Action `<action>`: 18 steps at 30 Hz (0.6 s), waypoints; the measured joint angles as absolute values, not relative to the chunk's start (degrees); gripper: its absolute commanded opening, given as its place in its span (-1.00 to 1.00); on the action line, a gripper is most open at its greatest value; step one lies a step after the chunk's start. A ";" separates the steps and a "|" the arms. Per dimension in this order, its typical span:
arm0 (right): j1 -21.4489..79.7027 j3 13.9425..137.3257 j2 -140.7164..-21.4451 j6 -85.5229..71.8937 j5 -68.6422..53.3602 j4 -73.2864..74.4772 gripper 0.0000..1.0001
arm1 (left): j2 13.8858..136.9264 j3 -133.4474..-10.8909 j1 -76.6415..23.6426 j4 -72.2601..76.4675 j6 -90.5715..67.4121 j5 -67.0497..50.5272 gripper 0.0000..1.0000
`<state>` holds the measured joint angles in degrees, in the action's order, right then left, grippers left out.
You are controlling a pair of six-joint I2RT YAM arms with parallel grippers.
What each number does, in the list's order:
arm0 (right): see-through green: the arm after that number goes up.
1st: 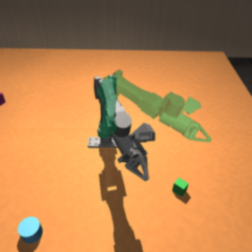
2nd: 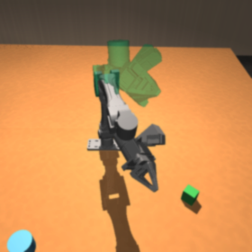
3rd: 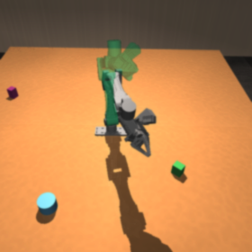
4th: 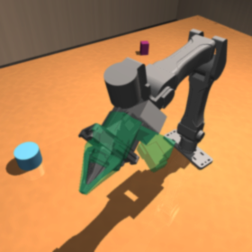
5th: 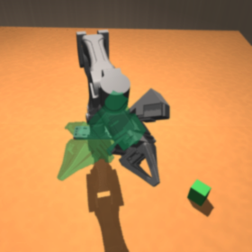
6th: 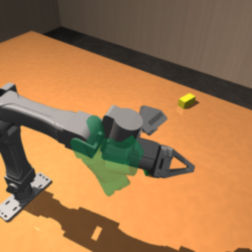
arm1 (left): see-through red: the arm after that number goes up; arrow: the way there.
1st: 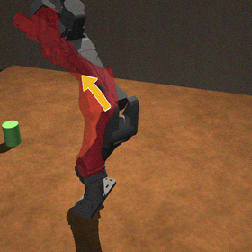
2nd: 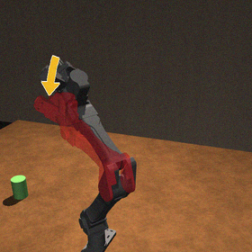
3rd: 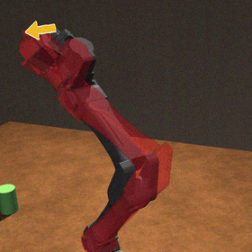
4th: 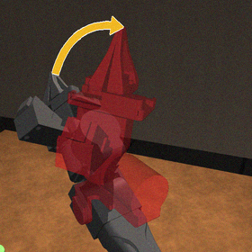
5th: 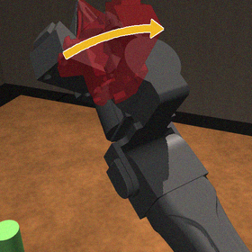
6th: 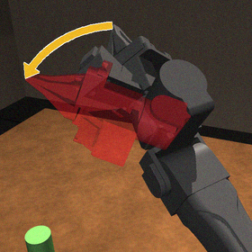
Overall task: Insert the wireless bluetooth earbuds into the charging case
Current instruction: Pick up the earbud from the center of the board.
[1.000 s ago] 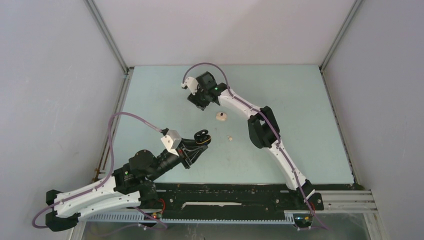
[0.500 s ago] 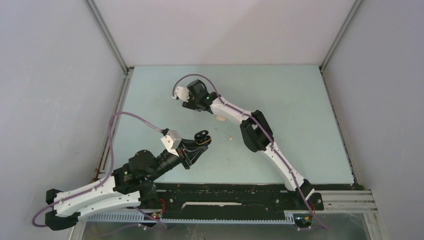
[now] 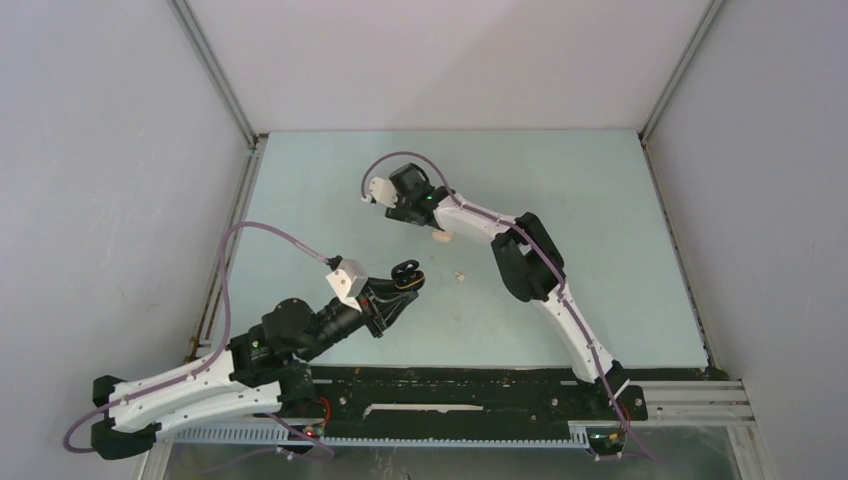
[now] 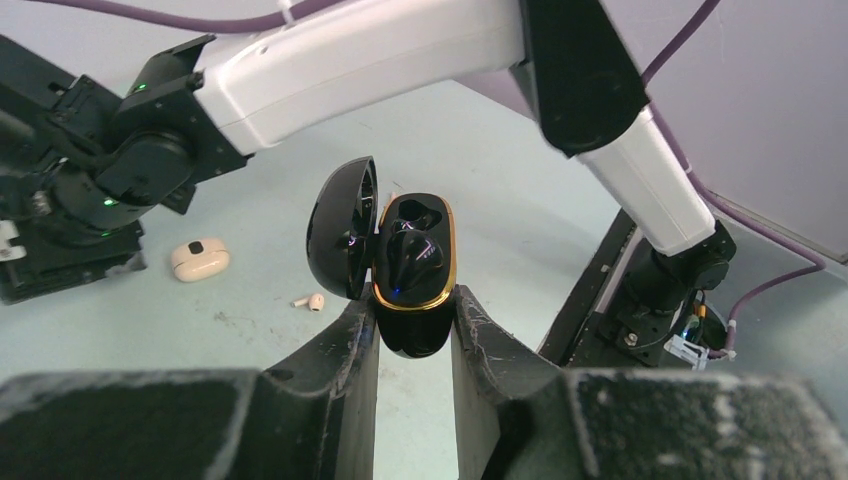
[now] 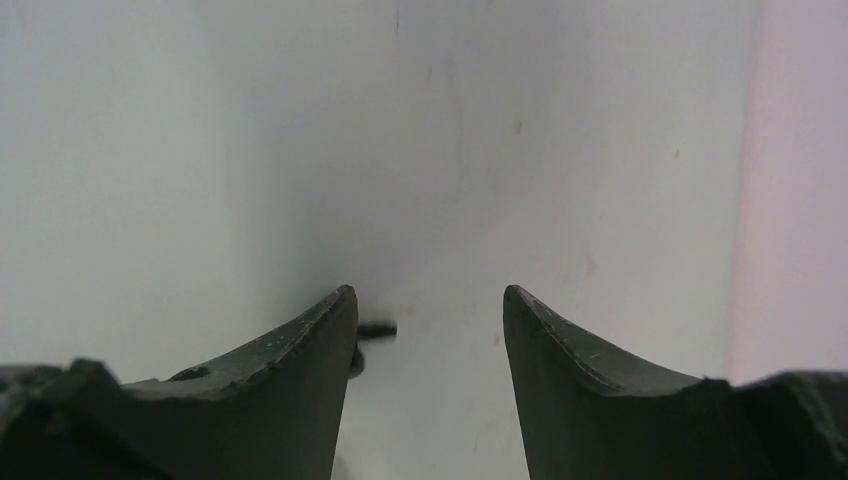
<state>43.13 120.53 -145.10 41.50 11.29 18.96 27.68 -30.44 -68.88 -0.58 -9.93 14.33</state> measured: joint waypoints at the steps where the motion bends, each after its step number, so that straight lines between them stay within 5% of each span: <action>1: 42.85 117.89 -143.41 41.15 11.62 19.09 0.19 | 27.77 -30.44 -68.88 -0.51 -9.89 14.33 -0.99; 18: 35.24 107.22 -133.84 29.67 -0.08 30.02 0.05 | 28.40 -28.80 -68.88 3.55 -9.08 13.28 -1.00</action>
<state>35.24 107.22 -133.84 29.67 -0.08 30.02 28.40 -28.80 -68.88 3.55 -9.08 13.28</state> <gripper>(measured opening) 0.537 0.291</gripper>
